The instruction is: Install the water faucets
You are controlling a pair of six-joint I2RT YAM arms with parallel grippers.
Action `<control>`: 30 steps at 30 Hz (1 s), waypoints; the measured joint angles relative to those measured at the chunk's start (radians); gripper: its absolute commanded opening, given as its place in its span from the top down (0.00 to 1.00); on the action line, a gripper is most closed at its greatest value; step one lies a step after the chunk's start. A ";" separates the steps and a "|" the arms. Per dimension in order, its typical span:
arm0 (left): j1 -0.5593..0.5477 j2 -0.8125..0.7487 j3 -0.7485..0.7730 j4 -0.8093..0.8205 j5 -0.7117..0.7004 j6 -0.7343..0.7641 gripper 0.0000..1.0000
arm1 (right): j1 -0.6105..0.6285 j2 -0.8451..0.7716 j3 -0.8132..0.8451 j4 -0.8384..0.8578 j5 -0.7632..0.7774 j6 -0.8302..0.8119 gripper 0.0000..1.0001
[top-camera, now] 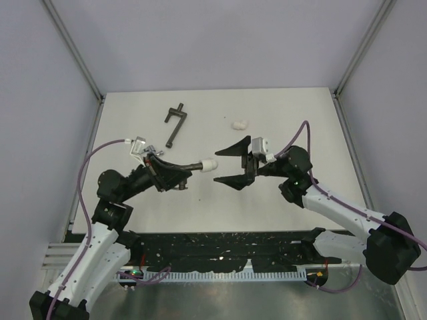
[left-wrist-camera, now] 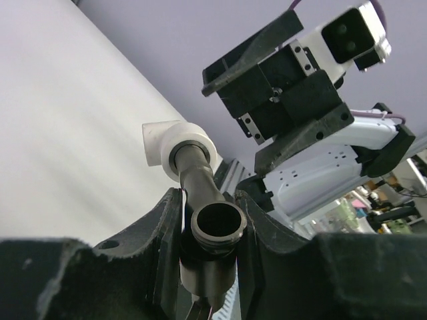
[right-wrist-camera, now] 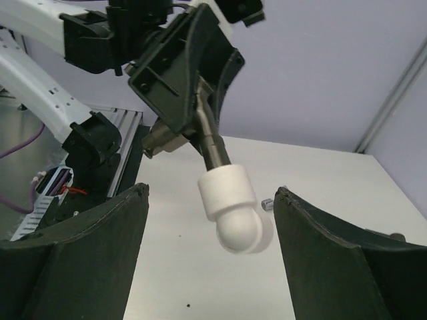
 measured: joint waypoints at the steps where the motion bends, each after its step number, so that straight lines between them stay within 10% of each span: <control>1: 0.000 0.013 0.000 0.017 0.004 -0.032 1.00 | 0.012 0.000 0.000 0.005 -0.012 -0.018 0.20; 16: 0.000 0.068 0.009 0.130 0.071 -0.238 1.00 | 0.082 0.090 0.005 0.038 -0.026 -0.130 0.30; 25: 0.000 0.063 0.061 0.118 0.126 -0.135 1.00 | 0.081 0.174 0.007 0.241 -0.029 0.149 0.94; 30: 0.000 0.004 0.096 0.019 0.129 0.262 1.00 | 0.082 0.246 0.031 0.378 -0.024 0.488 0.95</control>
